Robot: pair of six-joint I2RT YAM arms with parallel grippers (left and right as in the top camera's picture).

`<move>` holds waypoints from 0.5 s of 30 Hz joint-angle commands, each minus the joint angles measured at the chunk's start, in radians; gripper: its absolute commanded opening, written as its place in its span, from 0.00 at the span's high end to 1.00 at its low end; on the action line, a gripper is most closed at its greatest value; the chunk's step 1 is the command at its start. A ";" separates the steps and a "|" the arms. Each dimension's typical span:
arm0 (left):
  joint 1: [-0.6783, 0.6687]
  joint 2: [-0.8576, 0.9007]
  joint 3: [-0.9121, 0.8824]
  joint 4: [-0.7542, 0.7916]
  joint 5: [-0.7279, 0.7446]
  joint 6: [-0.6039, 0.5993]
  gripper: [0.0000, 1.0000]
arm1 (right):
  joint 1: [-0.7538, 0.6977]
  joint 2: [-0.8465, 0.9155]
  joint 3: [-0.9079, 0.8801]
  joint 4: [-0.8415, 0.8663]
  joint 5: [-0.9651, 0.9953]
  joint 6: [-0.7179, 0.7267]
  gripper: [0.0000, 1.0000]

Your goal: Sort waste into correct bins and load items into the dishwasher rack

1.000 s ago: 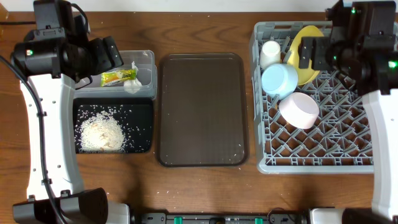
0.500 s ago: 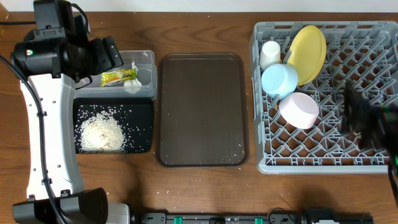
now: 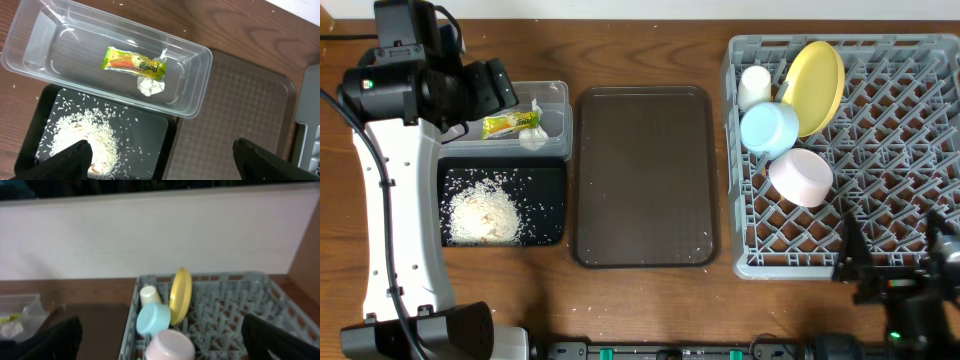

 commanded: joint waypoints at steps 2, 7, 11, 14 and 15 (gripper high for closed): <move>0.004 -0.002 0.013 -0.003 -0.011 -0.012 0.07 | 0.005 -0.118 -0.242 0.186 -0.040 0.033 0.01; 0.004 -0.002 0.013 -0.003 -0.011 -0.012 0.07 | 0.005 -0.210 -0.511 0.499 -0.040 0.065 0.01; 0.004 -0.002 0.013 -0.003 -0.011 -0.012 0.07 | 0.005 -0.270 -0.676 0.654 -0.040 0.081 0.01; 0.004 -0.002 0.013 -0.003 -0.011 -0.012 0.07 | 0.005 -0.267 -0.756 0.723 -0.040 0.096 0.01; 0.004 -0.002 0.013 -0.003 -0.011 -0.012 0.07 | 0.005 -0.267 -0.780 0.738 -0.040 0.096 0.01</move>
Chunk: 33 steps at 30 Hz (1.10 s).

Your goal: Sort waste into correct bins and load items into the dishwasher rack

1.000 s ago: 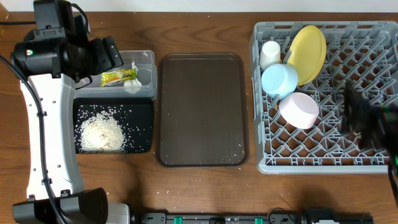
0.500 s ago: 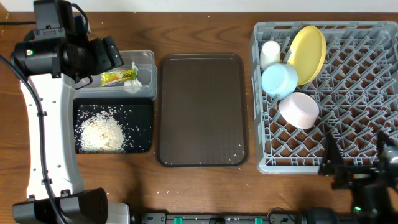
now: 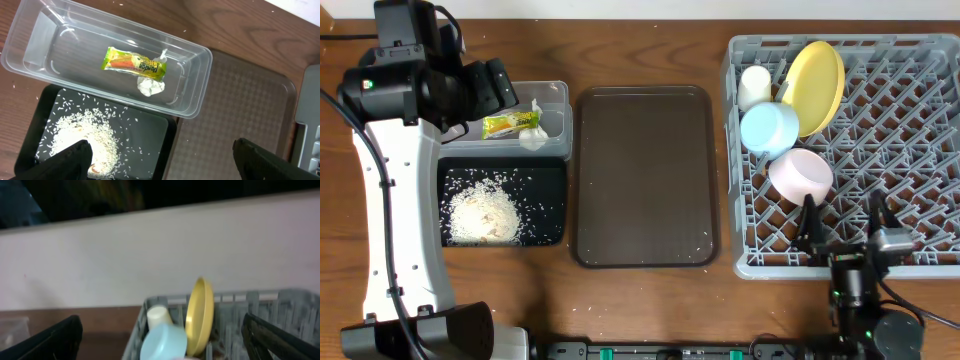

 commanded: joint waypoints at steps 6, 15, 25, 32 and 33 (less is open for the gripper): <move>0.004 -0.002 0.013 -0.003 -0.012 -0.012 0.07 | 0.005 -0.010 -0.150 0.046 -0.007 0.029 0.01; 0.004 -0.002 0.013 -0.003 -0.012 -0.012 0.07 | 0.005 -0.010 -0.166 -0.034 -0.007 0.029 0.01; 0.004 -0.002 0.013 -0.003 -0.012 -0.012 0.07 | 0.005 -0.008 -0.165 -0.092 -0.006 0.029 0.01; 0.004 -0.002 0.013 -0.003 -0.012 -0.012 0.07 | 0.005 -0.008 -0.165 -0.092 -0.006 0.029 0.01; 0.004 -0.002 0.013 -0.003 -0.012 -0.012 0.07 | 0.005 -0.008 -0.165 -0.092 -0.006 0.029 0.01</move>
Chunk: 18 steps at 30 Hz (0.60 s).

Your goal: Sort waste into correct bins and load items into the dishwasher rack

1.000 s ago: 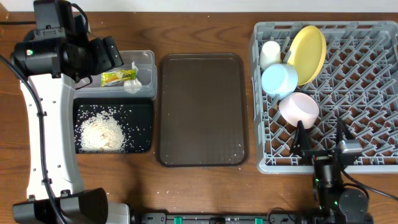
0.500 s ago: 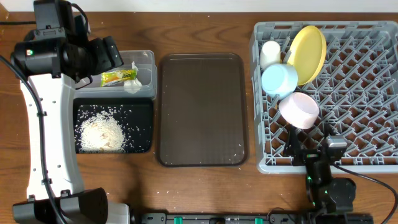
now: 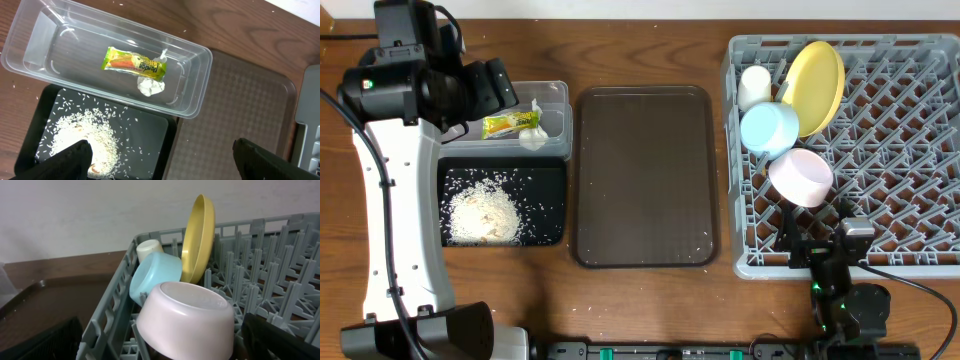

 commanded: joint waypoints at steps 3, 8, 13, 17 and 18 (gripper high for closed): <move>0.004 -0.002 0.013 -0.003 -0.012 -0.012 0.07 | 0.005 -0.006 -0.001 -0.004 -0.006 0.010 0.01; 0.004 -0.002 0.013 -0.003 -0.012 -0.012 0.07 | 0.005 -0.006 -0.001 -0.004 -0.006 0.010 0.01; 0.004 -0.002 0.013 -0.003 -0.012 -0.012 0.07 | 0.005 -0.006 -0.001 -0.004 -0.006 0.010 0.01; -0.002 -0.006 0.012 -0.003 -0.012 -0.012 0.07 | 0.005 -0.006 -0.001 -0.004 -0.006 0.010 0.01; -0.005 -0.018 0.012 -0.003 -0.012 -0.012 0.07 | 0.005 -0.006 -0.001 -0.004 -0.006 0.010 0.01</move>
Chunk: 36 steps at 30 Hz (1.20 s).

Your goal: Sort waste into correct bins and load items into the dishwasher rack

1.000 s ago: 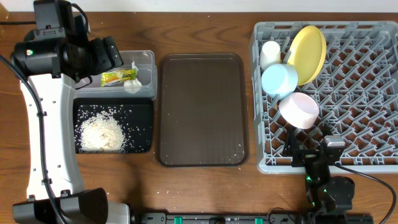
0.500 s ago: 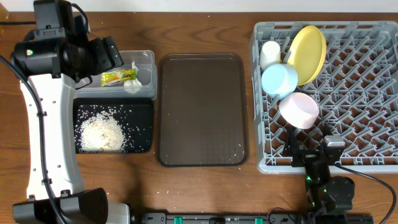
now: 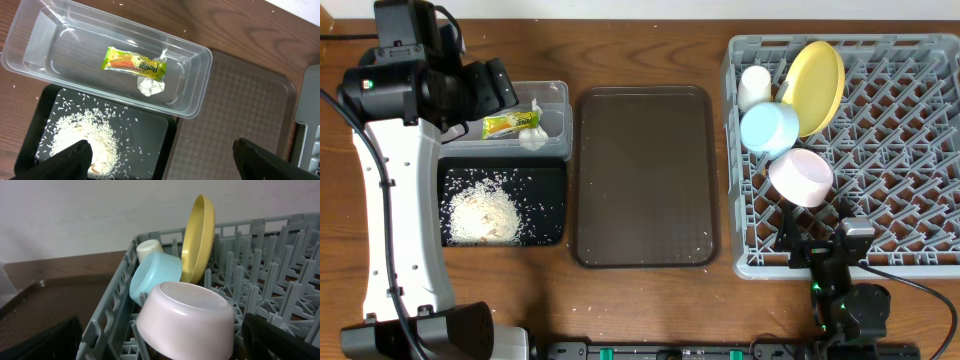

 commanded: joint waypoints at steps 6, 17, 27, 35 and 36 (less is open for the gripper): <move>-0.025 -0.198 -0.020 -0.003 -0.031 -0.001 0.07 | 0.005 -0.005 -0.001 -0.004 -0.006 0.010 0.01; -0.087 -0.800 -0.426 -0.001 -0.038 0.004 0.07 | 0.005 -0.005 -0.001 -0.004 -0.006 0.010 0.01; -0.087 -1.405 -1.089 0.331 -0.026 -0.113 0.07 | 0.005 -0.005 -0.001 -0.004 -0.006 0.010 0.01; -0.091 -1.614 -1.547 1.079 0.034 -0.151 0.07 | 0.005 -0.005 -0.001 -0.004 -0.006 0.010 0.01; -0.091 -1.612 -1.580 1.136 0.039 -0.151 0.07 | 0.005 -0.005 -0.001 -0.004 -0.006 0.010 0.01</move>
